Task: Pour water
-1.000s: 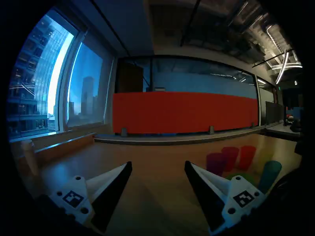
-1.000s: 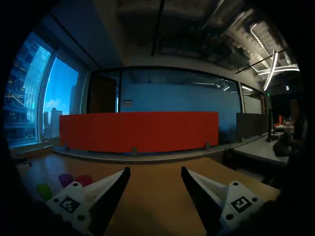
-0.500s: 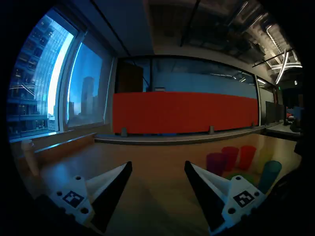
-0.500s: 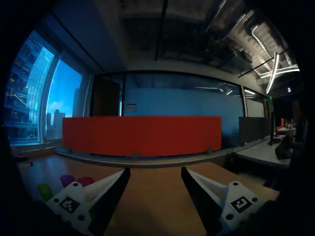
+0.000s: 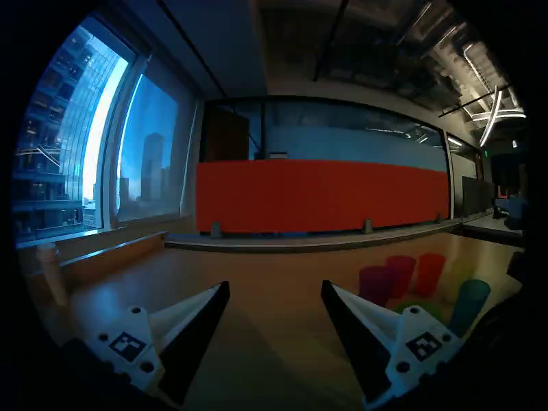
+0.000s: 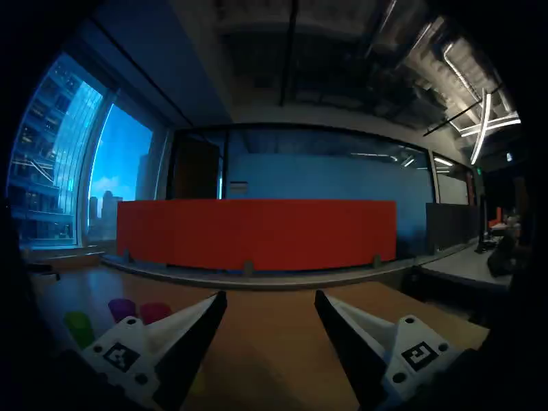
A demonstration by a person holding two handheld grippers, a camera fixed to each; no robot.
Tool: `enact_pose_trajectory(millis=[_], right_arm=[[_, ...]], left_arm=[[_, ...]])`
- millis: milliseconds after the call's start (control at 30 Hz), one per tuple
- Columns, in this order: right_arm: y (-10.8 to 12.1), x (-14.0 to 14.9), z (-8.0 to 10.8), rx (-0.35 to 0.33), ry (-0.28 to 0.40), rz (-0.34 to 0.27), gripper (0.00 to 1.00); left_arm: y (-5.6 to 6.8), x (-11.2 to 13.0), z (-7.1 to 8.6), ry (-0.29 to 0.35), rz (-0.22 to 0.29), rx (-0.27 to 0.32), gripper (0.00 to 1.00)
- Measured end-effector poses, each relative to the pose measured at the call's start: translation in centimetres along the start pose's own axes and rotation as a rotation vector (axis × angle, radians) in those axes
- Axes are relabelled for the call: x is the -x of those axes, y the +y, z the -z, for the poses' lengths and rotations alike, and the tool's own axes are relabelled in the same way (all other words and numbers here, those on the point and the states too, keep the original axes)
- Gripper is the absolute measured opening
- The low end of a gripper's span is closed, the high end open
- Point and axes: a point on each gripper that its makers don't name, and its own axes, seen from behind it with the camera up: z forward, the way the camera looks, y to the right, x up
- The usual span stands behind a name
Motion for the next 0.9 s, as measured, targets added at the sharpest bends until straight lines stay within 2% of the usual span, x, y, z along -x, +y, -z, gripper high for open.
enact_pose_trajectory(millis=[100,400,900], right_arm=[[-0.1,0.7,-0.1,-0.002,-0.005,-0.005,1.00],[0.3,2.7,-0.2,0.011,-0.010,0.047,1.00],[0.3,5.4,-0.6,0.002,-0.046,0.000,1.00]], left_arm=[[0.0,0.0,-0.1,0.000,0.000,0.000,0.99],[0.1,0.0,-0.1,0.000,0.000,0.000,0.99],[0.0,0.0,0.0,0.000,0.000,0.000,0.99]])
